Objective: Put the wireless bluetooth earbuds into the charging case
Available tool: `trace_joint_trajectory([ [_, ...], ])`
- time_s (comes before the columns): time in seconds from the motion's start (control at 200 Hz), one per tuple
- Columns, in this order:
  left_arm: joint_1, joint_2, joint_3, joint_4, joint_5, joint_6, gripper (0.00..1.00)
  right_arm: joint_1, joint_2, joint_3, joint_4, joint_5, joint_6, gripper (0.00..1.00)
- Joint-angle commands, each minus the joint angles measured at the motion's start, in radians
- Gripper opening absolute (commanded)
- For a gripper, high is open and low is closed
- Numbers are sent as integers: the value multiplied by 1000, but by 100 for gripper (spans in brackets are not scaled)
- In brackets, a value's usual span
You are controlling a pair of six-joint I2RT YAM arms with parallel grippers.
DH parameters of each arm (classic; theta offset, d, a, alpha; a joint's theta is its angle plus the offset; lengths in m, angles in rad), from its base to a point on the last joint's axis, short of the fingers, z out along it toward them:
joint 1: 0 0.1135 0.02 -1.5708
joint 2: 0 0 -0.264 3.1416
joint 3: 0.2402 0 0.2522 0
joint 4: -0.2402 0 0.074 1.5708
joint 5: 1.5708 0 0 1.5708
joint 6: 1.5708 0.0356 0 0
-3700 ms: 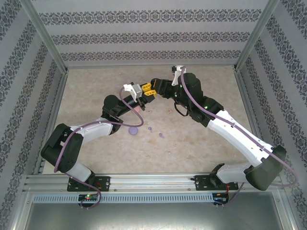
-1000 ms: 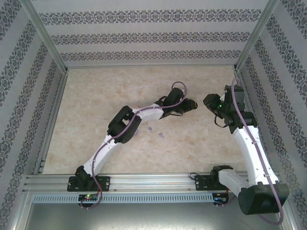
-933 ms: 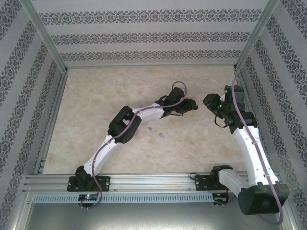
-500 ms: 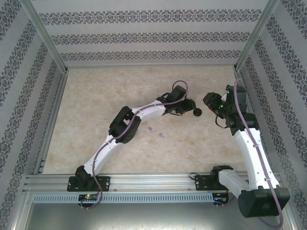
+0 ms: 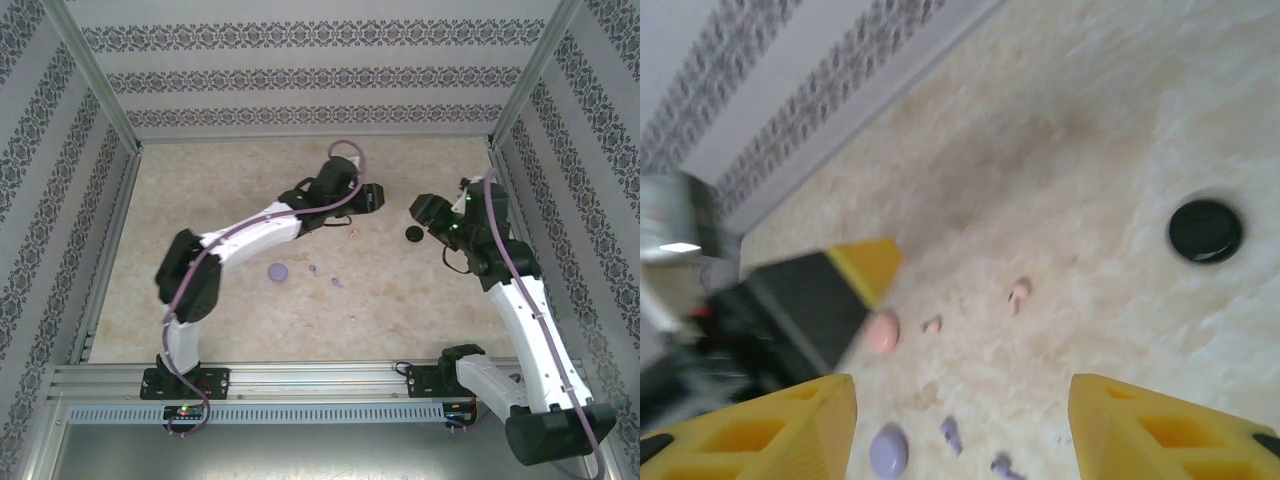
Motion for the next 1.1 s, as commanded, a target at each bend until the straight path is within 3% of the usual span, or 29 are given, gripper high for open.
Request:
trace_joint_trajectory([
  [0.0, 67, -137, -155, 36, -123, 116, 47, 117, 55, -6, -1, 64, -14, 61],
  [0.215, 236, -417, -446, 78, -161, 124, 55, 418, 286, 38, 43, 187, -45, 65],
  [0.43, 411, -603, -612, 79, -139, 128, 62, 588, 601, 193, 56, 188, -107, 66],
  [0.595, 503, -703, -685, 72, -145, 117, 76, 659, 843, 378, 14, 175, -144, 66],
  [0.679, 532, -743, -700, 34, -202, 92, 94, 686, 943, 459, -5, 168, -149, 66],
  [0.734, 546, -769, -708, 18, -236, 93, 100, 702, 1003, 518, -30, 170, -156, 66],
  [0.894, 592, -861, -770, 26, -321, 35, 99, 744, 1158, 691, -148, 227, -183, 67],
  [1.094, 671, -928, -829, 57, -283, -28, 99, 779, 1277, 823, -263, 292, -182, 69],
])
